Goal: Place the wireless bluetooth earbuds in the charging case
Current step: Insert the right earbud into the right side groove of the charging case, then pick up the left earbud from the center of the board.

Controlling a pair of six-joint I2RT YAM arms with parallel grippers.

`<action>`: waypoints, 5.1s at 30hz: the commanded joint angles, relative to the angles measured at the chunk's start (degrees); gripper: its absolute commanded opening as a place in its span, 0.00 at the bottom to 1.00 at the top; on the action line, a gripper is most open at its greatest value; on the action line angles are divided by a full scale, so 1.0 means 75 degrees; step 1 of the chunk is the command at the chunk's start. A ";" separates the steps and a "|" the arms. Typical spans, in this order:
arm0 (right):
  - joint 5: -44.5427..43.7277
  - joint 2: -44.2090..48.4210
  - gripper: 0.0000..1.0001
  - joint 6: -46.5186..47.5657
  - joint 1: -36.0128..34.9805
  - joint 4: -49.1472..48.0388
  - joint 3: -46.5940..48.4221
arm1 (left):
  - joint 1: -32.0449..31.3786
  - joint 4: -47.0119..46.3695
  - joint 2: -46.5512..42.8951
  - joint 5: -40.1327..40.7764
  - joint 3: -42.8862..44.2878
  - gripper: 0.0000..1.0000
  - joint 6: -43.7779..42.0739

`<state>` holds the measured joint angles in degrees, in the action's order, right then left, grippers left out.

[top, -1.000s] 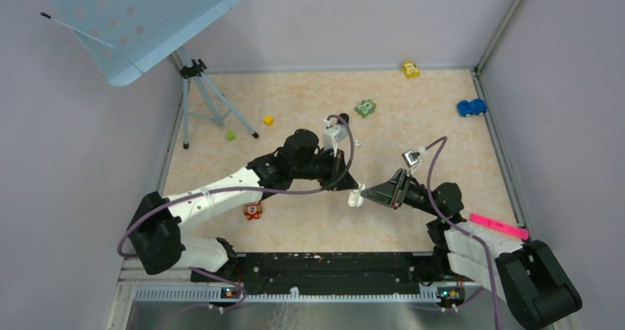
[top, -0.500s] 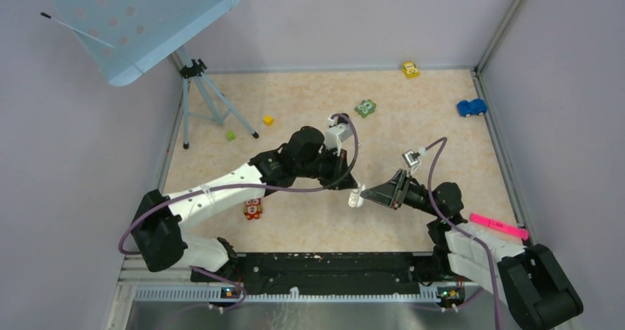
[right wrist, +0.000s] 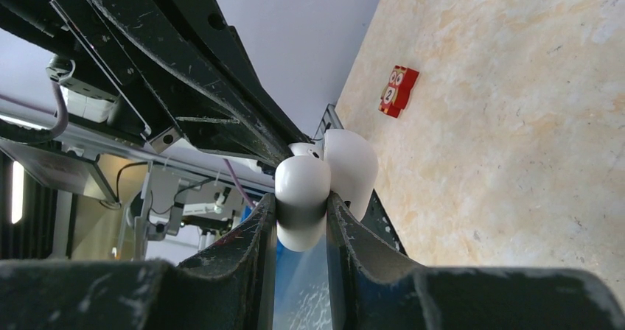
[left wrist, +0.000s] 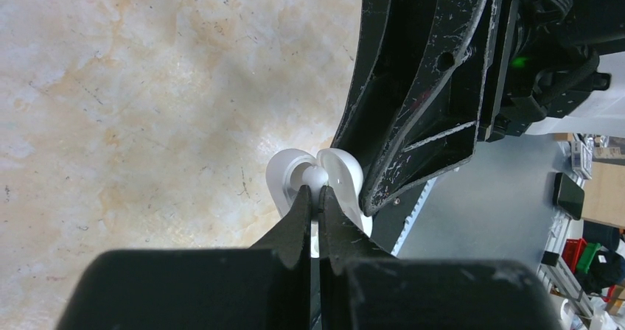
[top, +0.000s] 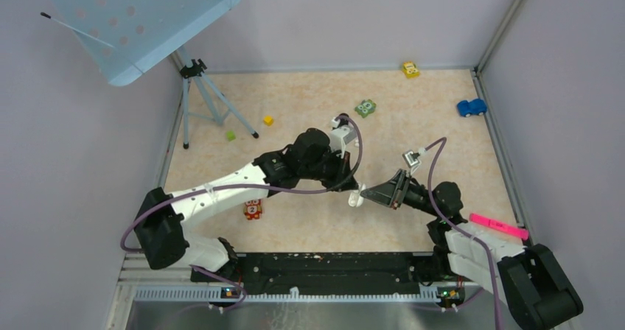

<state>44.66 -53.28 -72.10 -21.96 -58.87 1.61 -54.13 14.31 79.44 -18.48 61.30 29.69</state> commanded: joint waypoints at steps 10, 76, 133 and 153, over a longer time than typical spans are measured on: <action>-0.0204 0.0060 0.00 0.0124 -0.0017 -0.0491 0.0273 | -0.0300 0.0260 0.0251 0.0791 0.0433 0.00 -0.0394; -0.1050 0.2254 0.00 0.1229 0.0143 0.4426 0.0111 | 0.1579 0.1123 0.0740 0.0162 0.2018 0.67 0.0079; -0.1245 0.2815 0.00 0.2067 0.0940 0.7388 0.0653 | 0.1252 0.1671 0.7315 0.3074 0.6675 0.41 -0.1557; -0.1163 0.2629 0.00 0.2071 0.0942 0.7260 0.0745 | 0.1252 0.1934 0.6852 0.3792 0.6245 0.36 -0.1455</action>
<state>34.98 -33.12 -57.01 -15.29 -1.30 4.97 -45.10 26.02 133.53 7.38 109.36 18.74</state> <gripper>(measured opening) 0.250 0.379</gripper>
